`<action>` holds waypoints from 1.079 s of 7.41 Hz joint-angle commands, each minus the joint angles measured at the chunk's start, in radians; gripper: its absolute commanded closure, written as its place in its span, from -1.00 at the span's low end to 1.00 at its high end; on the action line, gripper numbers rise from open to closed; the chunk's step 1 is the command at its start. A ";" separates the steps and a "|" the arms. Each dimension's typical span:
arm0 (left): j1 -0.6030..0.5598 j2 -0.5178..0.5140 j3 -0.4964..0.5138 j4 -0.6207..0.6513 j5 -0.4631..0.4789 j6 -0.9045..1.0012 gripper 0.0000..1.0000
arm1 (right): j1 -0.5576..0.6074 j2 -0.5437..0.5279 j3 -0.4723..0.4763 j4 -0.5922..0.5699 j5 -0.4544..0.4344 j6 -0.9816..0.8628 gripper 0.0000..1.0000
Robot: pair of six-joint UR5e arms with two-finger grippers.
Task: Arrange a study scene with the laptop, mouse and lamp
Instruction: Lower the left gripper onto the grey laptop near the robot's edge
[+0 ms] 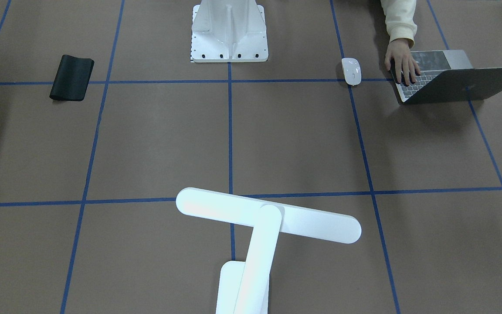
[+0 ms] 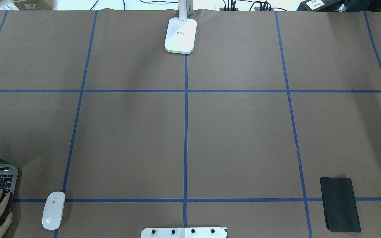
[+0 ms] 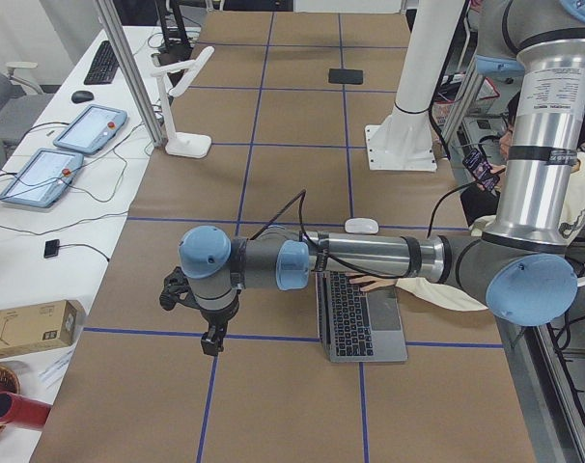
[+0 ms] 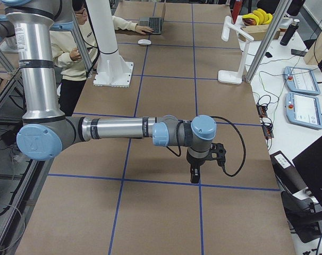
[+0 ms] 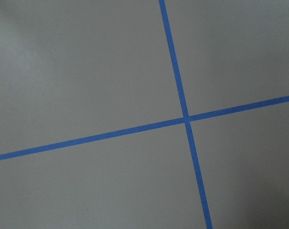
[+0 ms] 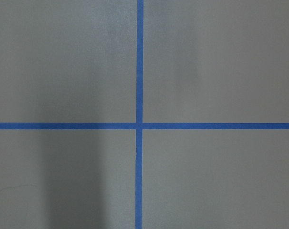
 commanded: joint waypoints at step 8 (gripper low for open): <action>0.005 0.228 -0.216 0.009 -0.003 -0.536 -0.99 | -0.038 -0.012 0.001 0.052 -0.022 -0.011 -1.00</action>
